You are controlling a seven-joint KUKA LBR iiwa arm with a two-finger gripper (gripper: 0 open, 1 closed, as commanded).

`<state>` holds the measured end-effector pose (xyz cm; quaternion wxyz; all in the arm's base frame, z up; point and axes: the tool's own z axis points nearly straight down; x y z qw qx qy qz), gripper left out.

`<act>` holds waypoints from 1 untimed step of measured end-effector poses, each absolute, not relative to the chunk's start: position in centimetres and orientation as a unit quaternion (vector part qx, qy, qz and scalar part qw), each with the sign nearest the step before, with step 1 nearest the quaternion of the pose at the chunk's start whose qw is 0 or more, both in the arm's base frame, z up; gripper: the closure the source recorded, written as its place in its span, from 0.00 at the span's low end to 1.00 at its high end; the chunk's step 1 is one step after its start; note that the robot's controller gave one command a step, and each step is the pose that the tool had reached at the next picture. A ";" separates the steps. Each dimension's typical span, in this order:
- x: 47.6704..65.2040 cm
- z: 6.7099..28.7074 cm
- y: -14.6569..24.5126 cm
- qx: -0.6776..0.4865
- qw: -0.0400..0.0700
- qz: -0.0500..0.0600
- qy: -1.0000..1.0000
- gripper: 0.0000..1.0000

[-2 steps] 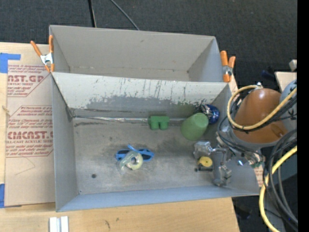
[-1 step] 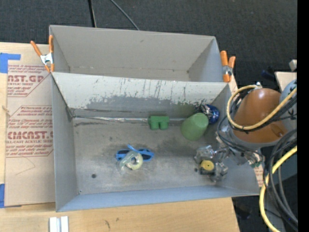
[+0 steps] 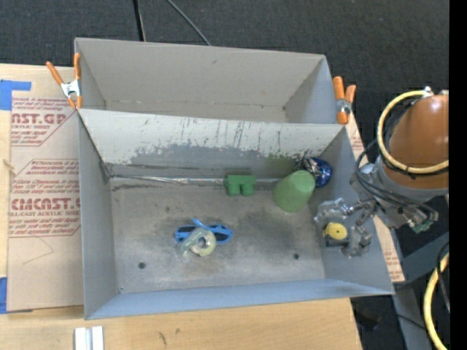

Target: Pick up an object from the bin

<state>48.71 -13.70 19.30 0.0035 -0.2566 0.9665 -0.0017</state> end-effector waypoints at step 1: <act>50.1 24.9 -13.7 -0.517 0.002 -0.001 0.856 1.00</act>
Offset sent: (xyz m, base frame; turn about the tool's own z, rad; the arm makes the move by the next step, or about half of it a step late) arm 0.0124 -0.0010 0.0560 -0.5676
